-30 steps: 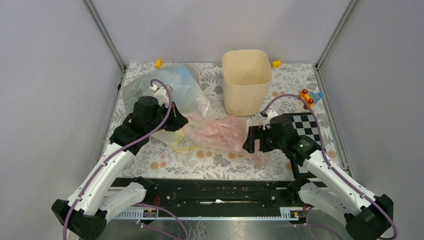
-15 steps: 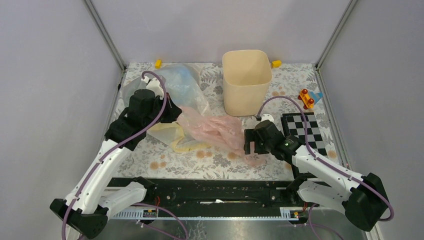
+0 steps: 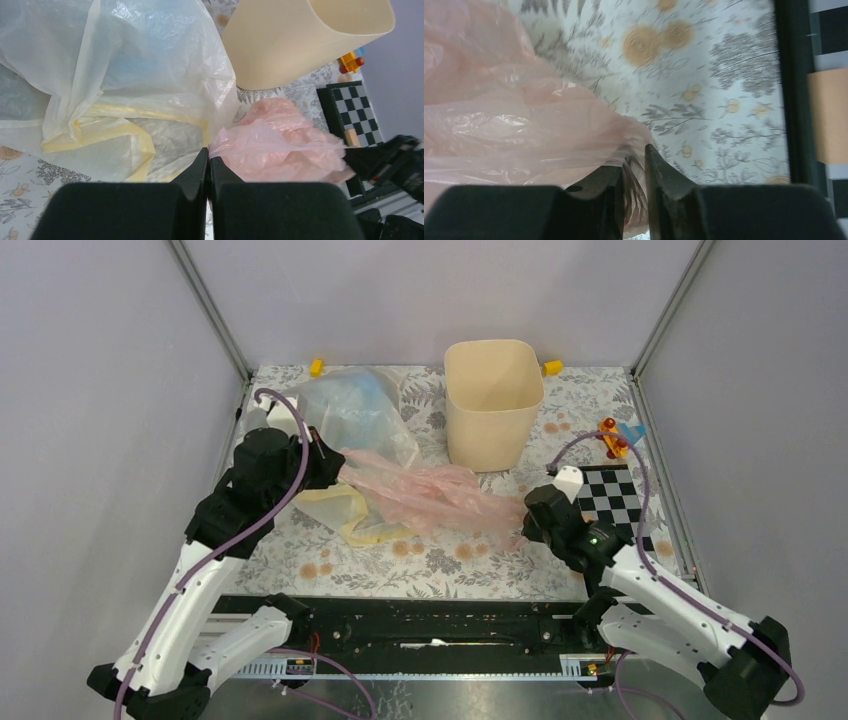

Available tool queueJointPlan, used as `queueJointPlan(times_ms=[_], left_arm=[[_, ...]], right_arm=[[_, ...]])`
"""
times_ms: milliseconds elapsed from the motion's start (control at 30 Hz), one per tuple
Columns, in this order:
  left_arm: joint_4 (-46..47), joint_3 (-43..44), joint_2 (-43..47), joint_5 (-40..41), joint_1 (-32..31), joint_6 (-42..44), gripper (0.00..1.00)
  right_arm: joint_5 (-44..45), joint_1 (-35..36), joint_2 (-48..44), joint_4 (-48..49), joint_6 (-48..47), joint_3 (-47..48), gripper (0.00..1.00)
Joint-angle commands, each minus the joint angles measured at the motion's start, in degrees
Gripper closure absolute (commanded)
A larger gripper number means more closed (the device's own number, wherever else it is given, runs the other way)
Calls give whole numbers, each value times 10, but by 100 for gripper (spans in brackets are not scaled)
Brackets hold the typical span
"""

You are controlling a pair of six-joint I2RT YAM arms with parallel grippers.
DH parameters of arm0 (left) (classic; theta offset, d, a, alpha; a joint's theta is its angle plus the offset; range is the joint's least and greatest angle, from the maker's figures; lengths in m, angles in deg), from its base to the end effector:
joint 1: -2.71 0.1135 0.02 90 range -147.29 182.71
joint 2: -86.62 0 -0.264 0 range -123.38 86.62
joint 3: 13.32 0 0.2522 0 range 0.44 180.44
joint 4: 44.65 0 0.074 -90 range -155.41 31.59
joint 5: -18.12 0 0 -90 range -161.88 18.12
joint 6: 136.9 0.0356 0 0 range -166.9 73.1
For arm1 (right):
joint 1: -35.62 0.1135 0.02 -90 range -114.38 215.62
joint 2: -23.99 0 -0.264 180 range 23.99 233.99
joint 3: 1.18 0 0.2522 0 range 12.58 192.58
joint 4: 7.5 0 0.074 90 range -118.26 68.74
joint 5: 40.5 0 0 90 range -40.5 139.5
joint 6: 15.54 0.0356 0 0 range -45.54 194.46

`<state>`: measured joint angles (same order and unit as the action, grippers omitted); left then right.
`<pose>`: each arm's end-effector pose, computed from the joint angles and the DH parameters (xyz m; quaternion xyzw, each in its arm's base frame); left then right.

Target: Put the trash bags into the trash bin

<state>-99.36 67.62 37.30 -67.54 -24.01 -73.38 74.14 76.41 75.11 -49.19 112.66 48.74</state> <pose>0.1472 -0.0711 0.4030 -0.0191 0.8338 -0.2184 0.5067 0.1493 0.1092 0.2413 0.0650 0.8973 0.0974 0.4257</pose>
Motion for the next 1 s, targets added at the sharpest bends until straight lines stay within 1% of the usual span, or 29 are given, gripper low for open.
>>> queueJointPlan(times_ms=[0, 33, 67, 133, 167, 233, 367, 400, 467, 500, 567, 600, 667, 800, 967], left_arm=[[5, 12, -21, -20, 2, 28, 100], [15, 4, -23, -49, 2, 28, 100], [31, -6, -24, -90, 2, 27, 100], [63, -27, -30, -174, 2, 13, 100], [77, -35, -36, -206, 2, 5, 100], [98, -44, -53, -255, 2, -4, 100], [117, -43, -79, -287, 1, -17, 100], [120, -40, -84, -288, 1, -17, 100], [125, -32, -90, -288, 1, -16, 100], [125, -27, -94, -287, 1, -14, 100], [123, -18, -100, -283, 1, -13, 100], [120, -13, -102, -279, 1, -13, 100], [112, -6, -108, -268, 1, -14, 100], [97, 6, -118, -251, 1, -13, 100], [95, 7, -121, -265, 1, -18, 100]], right_arm=[[131, -3, -48, -75, 38, 38, 59], [106, -3, -55, -59, 5, 42, 48], [68, -2, -61, -40, -34, 44, 40], [-24, -3, -73, -12, -96, 52, 29], [-49, -3, -78, -5, -114, 59, 27], [-83, -3, -87, 6, -140, 74, 26], [-166, -2, -97, 48, -186, 103, 26], [-186, -2, -93, 60, -193, 109, 29], [-205, -2, -77, 82, -200, 119, 46], [-214, -1, -63, 101, -203, 121, 57], [-229, 3, -27, 134, -209, 124, 91], [-238, 12, -8, 154, -213, 123, 100], [-245, 39, 18, 203, -227, 111, 100], [-232, 105, 39, 311, -273, 69, 100], [-218, 143, 62, 392, -319, 28, 100]])
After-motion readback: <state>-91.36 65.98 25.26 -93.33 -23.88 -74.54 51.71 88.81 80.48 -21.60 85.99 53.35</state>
